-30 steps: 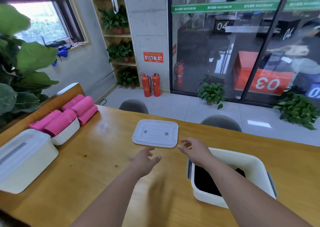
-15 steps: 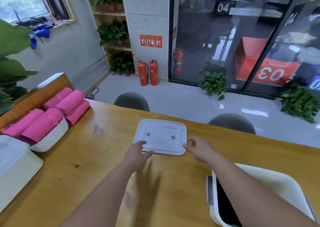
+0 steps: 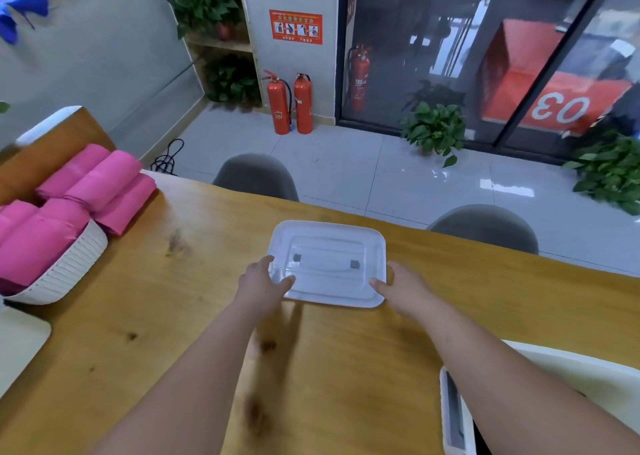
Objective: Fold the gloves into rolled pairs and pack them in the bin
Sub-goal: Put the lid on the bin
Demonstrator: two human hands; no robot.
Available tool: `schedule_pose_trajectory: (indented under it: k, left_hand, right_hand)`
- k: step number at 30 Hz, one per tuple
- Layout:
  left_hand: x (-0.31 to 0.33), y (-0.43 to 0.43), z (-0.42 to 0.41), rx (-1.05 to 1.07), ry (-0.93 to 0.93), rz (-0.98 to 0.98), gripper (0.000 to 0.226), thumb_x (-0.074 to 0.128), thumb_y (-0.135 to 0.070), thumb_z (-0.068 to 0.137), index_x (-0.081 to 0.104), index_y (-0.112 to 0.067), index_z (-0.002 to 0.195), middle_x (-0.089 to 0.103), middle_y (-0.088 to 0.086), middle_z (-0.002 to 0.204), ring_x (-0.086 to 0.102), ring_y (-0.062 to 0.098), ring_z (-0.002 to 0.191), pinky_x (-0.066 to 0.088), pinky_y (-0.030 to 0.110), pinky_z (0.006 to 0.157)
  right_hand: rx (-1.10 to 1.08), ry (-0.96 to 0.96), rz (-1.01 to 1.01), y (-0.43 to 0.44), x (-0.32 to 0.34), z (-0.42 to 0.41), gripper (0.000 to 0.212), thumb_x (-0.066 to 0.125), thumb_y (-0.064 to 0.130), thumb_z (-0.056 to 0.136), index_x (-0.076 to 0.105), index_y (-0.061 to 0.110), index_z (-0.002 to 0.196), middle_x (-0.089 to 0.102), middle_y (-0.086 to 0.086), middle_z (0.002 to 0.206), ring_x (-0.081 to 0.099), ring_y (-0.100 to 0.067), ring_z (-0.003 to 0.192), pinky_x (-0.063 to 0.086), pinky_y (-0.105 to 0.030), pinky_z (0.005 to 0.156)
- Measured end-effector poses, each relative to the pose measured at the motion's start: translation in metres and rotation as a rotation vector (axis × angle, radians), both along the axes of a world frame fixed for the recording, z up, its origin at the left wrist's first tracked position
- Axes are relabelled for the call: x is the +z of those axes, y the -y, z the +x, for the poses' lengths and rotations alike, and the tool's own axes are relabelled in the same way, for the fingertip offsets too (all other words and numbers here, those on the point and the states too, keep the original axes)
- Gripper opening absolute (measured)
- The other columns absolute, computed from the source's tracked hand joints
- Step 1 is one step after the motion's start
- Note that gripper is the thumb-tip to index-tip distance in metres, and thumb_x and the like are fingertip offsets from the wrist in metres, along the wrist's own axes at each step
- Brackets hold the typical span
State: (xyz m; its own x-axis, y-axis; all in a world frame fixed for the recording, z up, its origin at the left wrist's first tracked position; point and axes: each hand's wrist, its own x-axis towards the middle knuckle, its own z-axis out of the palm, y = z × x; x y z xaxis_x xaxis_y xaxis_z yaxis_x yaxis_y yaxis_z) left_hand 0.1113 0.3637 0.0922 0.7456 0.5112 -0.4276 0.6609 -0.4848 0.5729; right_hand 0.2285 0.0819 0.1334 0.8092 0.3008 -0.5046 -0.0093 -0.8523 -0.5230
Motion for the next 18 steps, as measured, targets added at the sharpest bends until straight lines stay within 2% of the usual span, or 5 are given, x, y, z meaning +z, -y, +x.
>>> schedule_pose_trajectory:
  k: [2,4,7,11,18]
  left_hand:
    - [-0.005,-0.002,0.004,0.005,0.001,-0.009,0.087,0.071,-0.057,0.093,0.032,-0.024,0.164,0.042,0.006,0.161,0.043,0.033,0.145,0.041,0.051,0.117]
    - [-0.009,-0.003,0.007,0.01,-0.001,-0.011,0.089,0.071,-0.055,0.094,0.03,-0.022,0.165,0.039,0.006,0.163,0.041,0.033,0.147,0.038,0.051,0.119]
    - [-0.013,-0.005,0.012,0.021,0.008,-0.006,0.09,0.071,-0.052,0.094,0.028,-0.019,0.165,0.041,0.006,0.163,0.04,0.034,0.147,0.038,0.05,0.119]
    - [-0.013,-0.005,0.015,0.047,0.024,-0.041,0.09,0.072,-0.051,0.094,0.027,-0.02,0.166,0.04,0.004,0.164,0.039,0.032,0.149,0.038,0.051,0.119]
    - [-0.003,-0.002,0.01,0.073,0.023,-0.07,0.087,0.072,-0.05,0.094,0.031,-0.021,0.165,0.042,0.004,0.164,0.044,0.029,0.147,0.042,0.046,0.116]
  right_hand:
    - [-0.012,0.002,0.014,-0.002,-0.005,0.001,0.049,0.062,0.043,0.103,0.052,0.022,0.147,0.061,0.003,0.136,0.063,-0.022,0.113,0.053,-0.036,0.092]
    - [-0.024,0.002,0.026,-0.004,-0.011,0.003,0.051,0.062,0.041,0.103,0.05,0.023,0.149,0.06,0.001,0.141,0.064,-0.023,0.115,0.052,-0.035,0.092]
    - [-0.032,0.018,0.035,-0.005,-0.02,0.006,0.056,0.062,0.039,0.104,0.045,0.023,0.154,0.056,0.001,0.149,0.057,-0.025,0.132,0.044,-0.03,0.093]
    - [-0.061,-0.009,0.034,-0.005,-0.033,0.012,0.08,0.063,0.054,0.1,0.028,0.022,0.165,0.039,0.001,0.167,0.04,-0.025,0.151,0.04,-0.042,0.118]
    - [-0.054,-0.023,0.043,-0.006,-0.032,0.014,0.087,0.063,0.058,0.098,0.025,0.021,0.167,0.033,0.0,0.17,0.033,-0.026,0.155,0.035,-0.043,0.121]
